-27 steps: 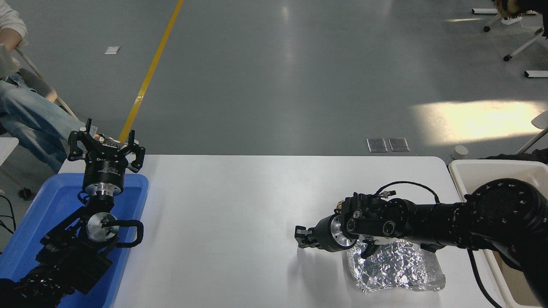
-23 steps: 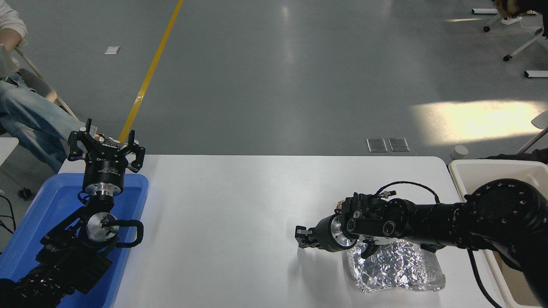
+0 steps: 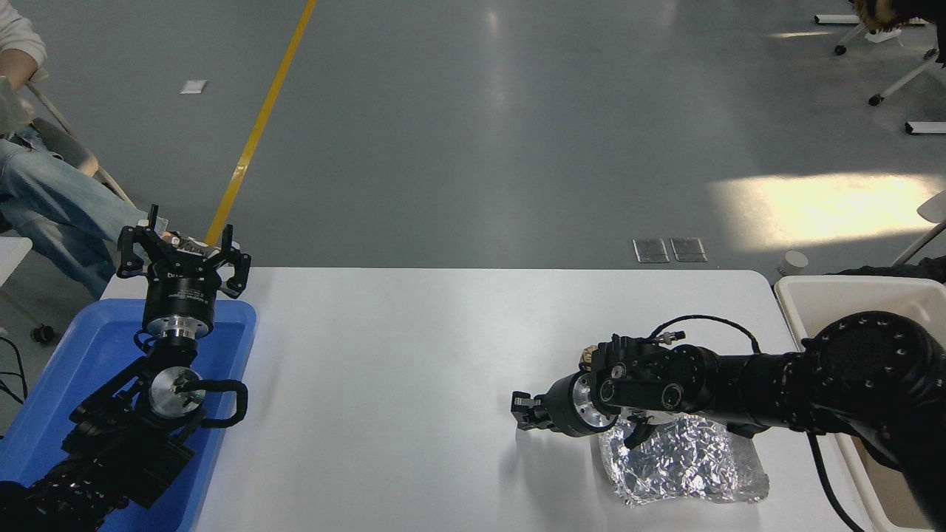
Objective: Pick up foil plate and place in dustbin
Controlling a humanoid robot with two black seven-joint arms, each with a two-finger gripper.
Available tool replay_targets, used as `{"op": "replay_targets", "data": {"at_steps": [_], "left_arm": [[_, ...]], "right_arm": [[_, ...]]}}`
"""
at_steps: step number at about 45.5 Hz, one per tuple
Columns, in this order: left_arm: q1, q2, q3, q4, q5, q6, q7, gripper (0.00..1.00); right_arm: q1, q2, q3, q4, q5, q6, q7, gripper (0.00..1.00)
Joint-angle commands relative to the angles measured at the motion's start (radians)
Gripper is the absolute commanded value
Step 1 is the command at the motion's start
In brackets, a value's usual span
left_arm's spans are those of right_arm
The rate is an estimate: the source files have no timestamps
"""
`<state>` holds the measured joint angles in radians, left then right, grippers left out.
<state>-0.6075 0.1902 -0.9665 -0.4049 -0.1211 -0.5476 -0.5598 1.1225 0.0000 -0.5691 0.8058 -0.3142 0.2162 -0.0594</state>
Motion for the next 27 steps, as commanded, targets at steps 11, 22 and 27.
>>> {"op": "replay_targets", "data": {"at_steps": [11, 22, 27], "left_arm": [[0.0, 0.0, -0.001, 0.0, -0.002, 0.0, 0.0, 0.99], [0.0, 0.0, -0.001, 0.0, -0.002, 0.0, 0.0, 0.99], [0.0, 0.0, -0.001, 0.001, -0.002, 0.0, 0.0, 0.99]], "right_arm": [[0.131, 0.0, -0.066, 0.045, 0.046, 0.026, -0.005, 0.0], [0.341, 0.0, -0.123, 0.125, 0.11, 0.198, -0.043, 0.31], [0.462, -0.037, -0.146, 0.206, 0.19, 0.242, -0.045, 1.0]]}}
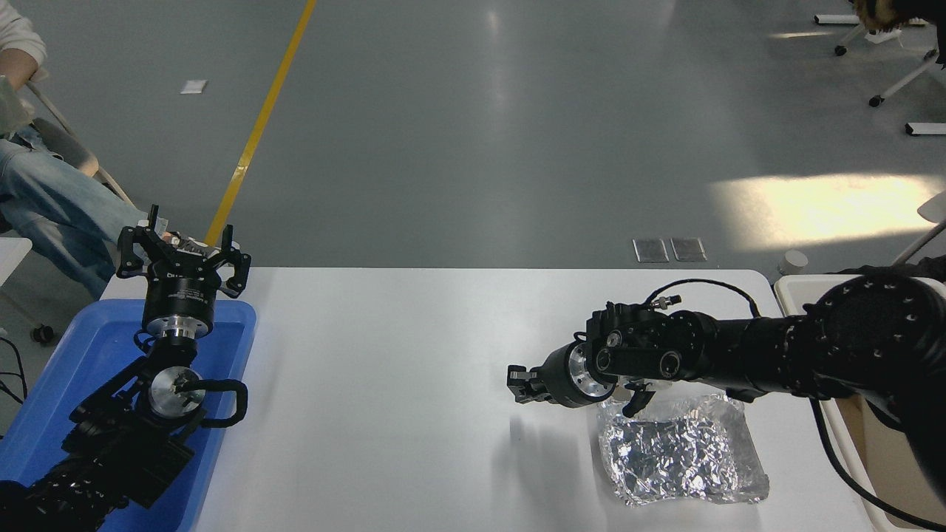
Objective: Pick up foil plate and place in dustbin
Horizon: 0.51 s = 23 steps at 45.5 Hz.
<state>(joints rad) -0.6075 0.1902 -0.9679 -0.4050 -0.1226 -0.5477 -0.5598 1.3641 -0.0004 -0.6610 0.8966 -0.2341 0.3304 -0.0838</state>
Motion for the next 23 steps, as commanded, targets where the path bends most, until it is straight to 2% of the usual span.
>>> {"op": "replay_targets", "data": {"at_steps": [1, 8, 23], "left_arm": [[0.0, 0.0, 0.0, 0.0, 0.0, 0.0, 0.0, 0.99], [0.0, 0.0, 0.0, 0.0, 0.0, 0.0, 0.0, 0.99], [0.0, 0.0, 0.0, 0.0, 0.0, 0.0, 0.0, 0.99]], "right_arm": [[0.251, -0.055, -0.066, 0.136, 0.12, 0.13, -0.021, 1.0], [0.453, -0.127, -0.179, 0.269, 0.131, 0.156, -0.021, 1.0], [0.789, -0.339, -0.253, 0.446, 0.093, 0.369, -0.021, 1.0]]}}
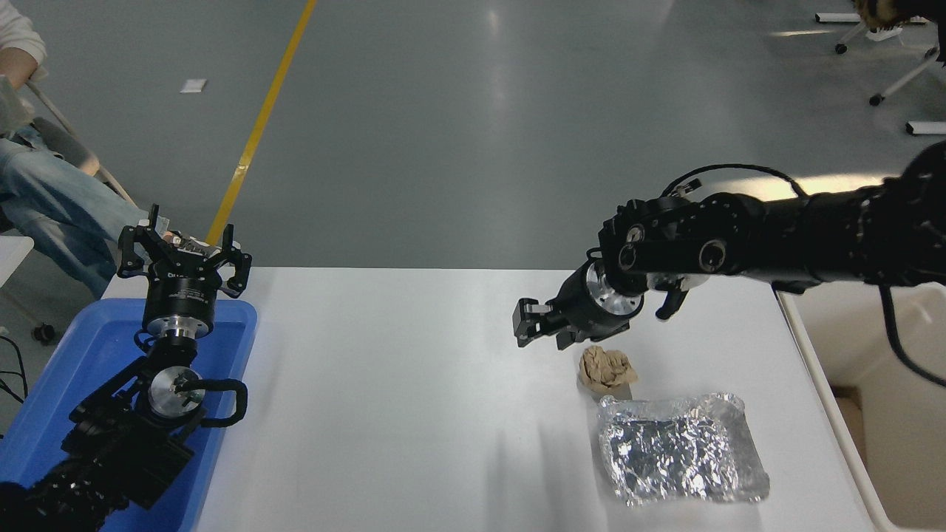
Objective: Pick up foil plate and place in dustbin
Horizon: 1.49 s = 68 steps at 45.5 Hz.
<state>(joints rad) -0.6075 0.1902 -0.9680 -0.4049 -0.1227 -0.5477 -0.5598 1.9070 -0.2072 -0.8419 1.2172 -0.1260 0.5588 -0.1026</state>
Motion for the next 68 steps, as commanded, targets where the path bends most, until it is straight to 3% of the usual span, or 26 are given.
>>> {"op": "replay_targets", "data": {"at_steps": [1, 7, 15, 26, 32, 45, 68], "left_arm": [[0.0, 0.0, 0.0, 0.0, 0.0, 0.0, 0.0, 0.99], [0.0, 0.0, 0.0, 0.0, 0.0, 0.0, 0.0, 0.99], [0.0, 0.0, 0.0, 0.0, 0.0, 0.0, 0.0, 0.99], [0.0, 0.0, 0.0, 0.0, 0.0, 0.0, -0.002, 0.99], [0.0, 0.0, 0.0, 0.0, 0.0, 0.0, -0.002, 0.99], [0.0, 0.0, 0.0, 0.0, 0.0, 0.0, 0.0, 0.99], [0.0, 0.0, 0.0, 0.0, 0.0, 0.0, 0.0, 0.99]], "right_arm": [[0.271, -0.141, -0.082, 0.134, -0.024, 0.159, -0.002, 1.0], [0.398, -0.192, -0.16, 0.182, -0.058, 0.214, 0.0, 1.0], [0.509, -0.225, -0.301, 0.246, -0.25, 0.208, 0.0, 1.0], [0.529, -0.319, -0.375, 0.262, -0.297, 0.21, 0.0, 1.0], [0.52, -0.408, -0.402, 0.266, -0.434, 0.208, 0.0, 1.0], [0.518, -0.489, -0.416, 0.295, -0.445, 0.219, 0.0, 1.0], [0.36, -0.485, -0.329, 0.289, -0.452, 0.207, 0.0, 1.0]]}}
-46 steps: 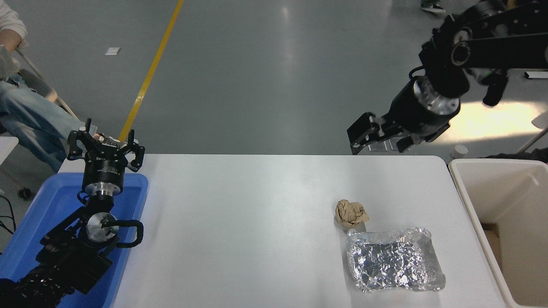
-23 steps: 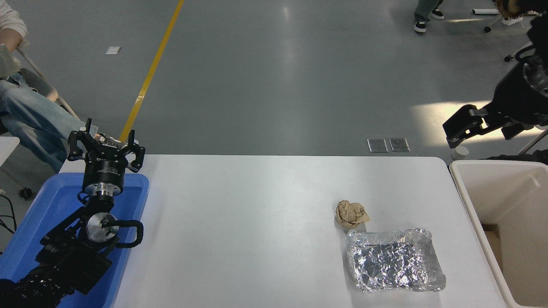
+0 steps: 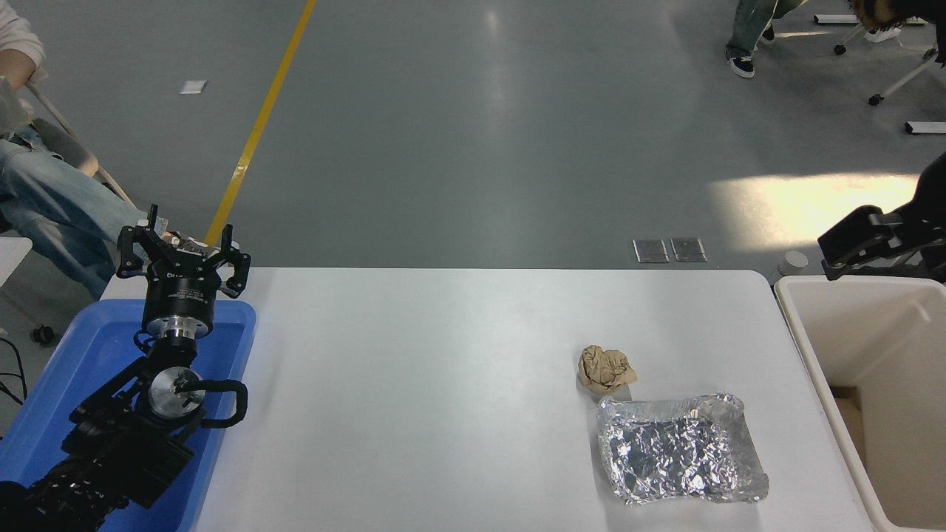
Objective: Pick up foil plate and place in dustbin
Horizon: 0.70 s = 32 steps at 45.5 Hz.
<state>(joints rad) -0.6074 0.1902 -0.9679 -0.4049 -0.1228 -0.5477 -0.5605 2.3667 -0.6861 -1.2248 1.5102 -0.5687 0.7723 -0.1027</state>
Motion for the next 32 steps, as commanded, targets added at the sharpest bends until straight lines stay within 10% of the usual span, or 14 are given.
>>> {"op": "replay_targets", "data": {"at_steps": [1, 32], "left_arm": [[0.0, 0.0, 0.0, 0.0, 0.0, 0.0, 0.001, 0.99], [0.0, 0.0, 0.0, 0.0, 0.002, 0.0, 0.001, 0.99]], "right_arm": [[-0.113, -0.006, 0.056, -0.004, -0.014, -0.008, 0.0, 1.0], [-0.816, 0.026, 0.261, -0.205, -0.126, -0.424, 0.005, 1.0]]}}
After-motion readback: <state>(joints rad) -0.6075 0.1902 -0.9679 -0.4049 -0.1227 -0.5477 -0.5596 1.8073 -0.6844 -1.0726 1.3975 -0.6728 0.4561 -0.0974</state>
